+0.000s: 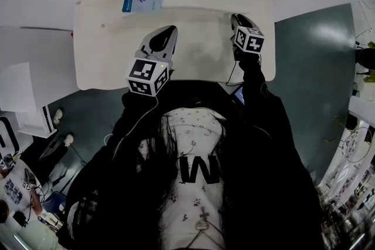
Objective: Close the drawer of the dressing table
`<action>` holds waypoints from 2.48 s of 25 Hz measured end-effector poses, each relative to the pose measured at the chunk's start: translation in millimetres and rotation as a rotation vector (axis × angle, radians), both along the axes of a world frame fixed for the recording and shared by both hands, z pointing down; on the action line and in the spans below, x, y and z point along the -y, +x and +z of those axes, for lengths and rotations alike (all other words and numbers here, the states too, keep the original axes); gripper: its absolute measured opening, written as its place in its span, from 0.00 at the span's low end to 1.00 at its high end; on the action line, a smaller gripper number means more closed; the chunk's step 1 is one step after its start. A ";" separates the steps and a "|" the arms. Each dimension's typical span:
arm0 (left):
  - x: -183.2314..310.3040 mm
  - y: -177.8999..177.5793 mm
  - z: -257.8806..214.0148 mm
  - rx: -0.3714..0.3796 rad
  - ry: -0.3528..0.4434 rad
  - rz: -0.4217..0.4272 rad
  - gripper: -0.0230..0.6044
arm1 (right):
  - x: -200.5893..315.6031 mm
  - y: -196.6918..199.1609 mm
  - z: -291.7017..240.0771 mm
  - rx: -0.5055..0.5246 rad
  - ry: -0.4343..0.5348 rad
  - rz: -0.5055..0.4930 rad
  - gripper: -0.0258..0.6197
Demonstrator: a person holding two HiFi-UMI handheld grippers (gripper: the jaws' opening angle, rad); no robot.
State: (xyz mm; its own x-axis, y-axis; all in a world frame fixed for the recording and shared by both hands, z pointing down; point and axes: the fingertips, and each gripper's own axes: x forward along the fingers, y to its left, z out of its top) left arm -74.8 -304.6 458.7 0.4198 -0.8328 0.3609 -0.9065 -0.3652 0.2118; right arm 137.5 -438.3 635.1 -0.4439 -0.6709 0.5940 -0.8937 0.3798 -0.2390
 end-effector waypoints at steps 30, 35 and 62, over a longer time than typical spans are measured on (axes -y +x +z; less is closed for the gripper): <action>-16.0 -9.5 8.1 -0.042 0.009 0.216 0.04 | -120.3 -59.0 -137.3 0.204 0.210 0.079 0.19; -20.2 1.5 -1.5 -0.054 0.036 0.228 0.04 | -135.6 -67.3 -154.3 0.219 0.235 0.050 0.19; -236.4 72.7 -22.9 -0.094 0.075 0.084 0.04 | -368.8 -59.5 -196.3 0.313 0.311 -0.210 0.19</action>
State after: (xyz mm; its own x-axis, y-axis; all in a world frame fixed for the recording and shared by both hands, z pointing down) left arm -2.0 -68.2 435.9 0.5180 -0.8167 0.2544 -0.8496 -0.4569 0.2635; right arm 77.9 -69.4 438.8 -0.7140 -0.6720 0.1962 -0.6934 0.6402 -0.3307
